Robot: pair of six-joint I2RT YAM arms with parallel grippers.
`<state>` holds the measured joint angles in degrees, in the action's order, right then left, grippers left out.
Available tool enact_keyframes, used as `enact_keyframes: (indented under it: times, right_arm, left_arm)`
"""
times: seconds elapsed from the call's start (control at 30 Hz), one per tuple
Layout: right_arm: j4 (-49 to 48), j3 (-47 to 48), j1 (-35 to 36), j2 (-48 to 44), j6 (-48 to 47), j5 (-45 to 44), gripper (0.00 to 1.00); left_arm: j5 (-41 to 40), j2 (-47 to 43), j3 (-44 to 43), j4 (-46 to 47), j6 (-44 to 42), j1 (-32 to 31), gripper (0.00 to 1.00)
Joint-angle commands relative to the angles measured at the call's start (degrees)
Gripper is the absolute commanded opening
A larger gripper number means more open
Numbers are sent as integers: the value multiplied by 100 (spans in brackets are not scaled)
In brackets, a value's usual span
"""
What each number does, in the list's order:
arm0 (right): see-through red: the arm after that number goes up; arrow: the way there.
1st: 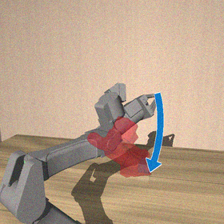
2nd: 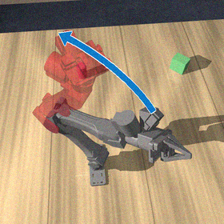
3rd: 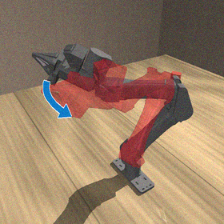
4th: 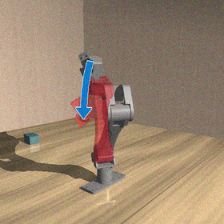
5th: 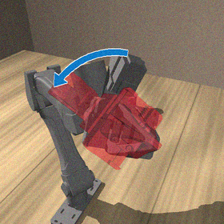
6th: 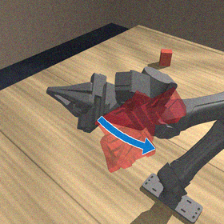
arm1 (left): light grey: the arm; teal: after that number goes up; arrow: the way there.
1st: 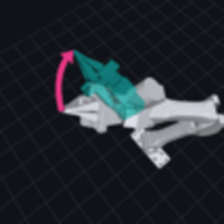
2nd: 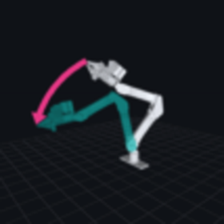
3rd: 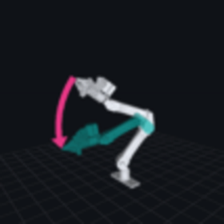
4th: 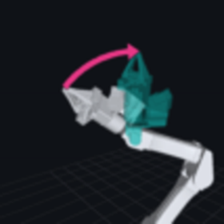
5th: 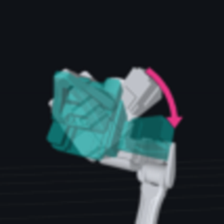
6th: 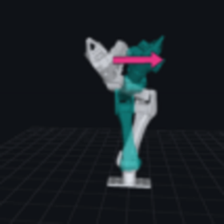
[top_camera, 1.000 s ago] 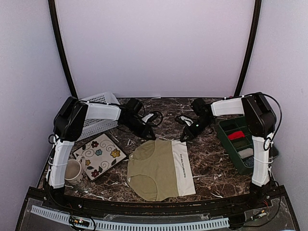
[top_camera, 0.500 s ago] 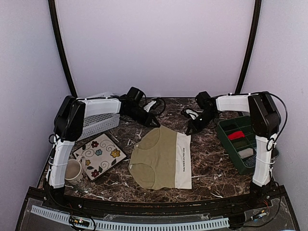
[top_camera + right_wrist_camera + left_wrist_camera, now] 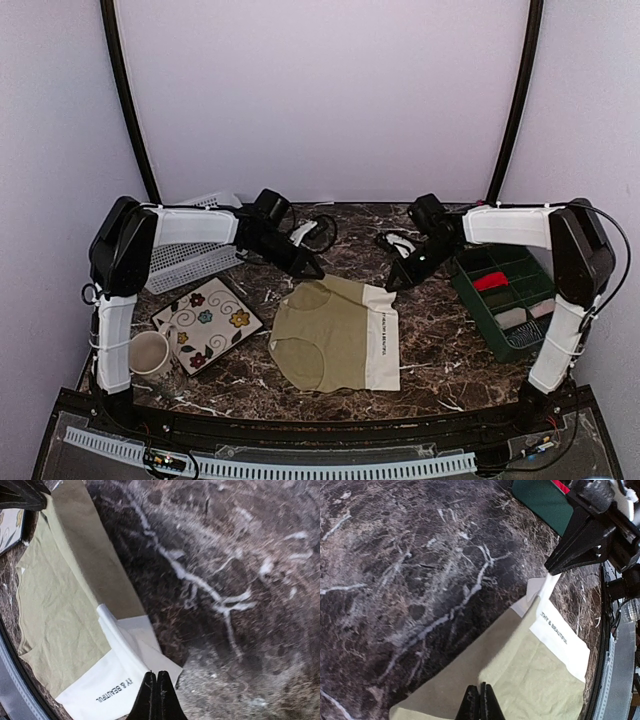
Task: Roll the underwear
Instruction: Fold the underwear at the center of the board.
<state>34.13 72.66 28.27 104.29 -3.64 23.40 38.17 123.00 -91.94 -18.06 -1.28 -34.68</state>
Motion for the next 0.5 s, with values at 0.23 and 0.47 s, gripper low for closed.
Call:
enact_keyframes:
  times: [0.23, 0.47]
  right_arm:
    - [-417, -1225, 643, -841, 766, -218, 0]
    - [-398, -1679, 1046, -1257, 1084, -346, 0]
  left_arm:
    - [54, -1354, 1870, 598, 234, -739, 0]
    - [-59, -1854, 2611, 715, 397, -974, 0]
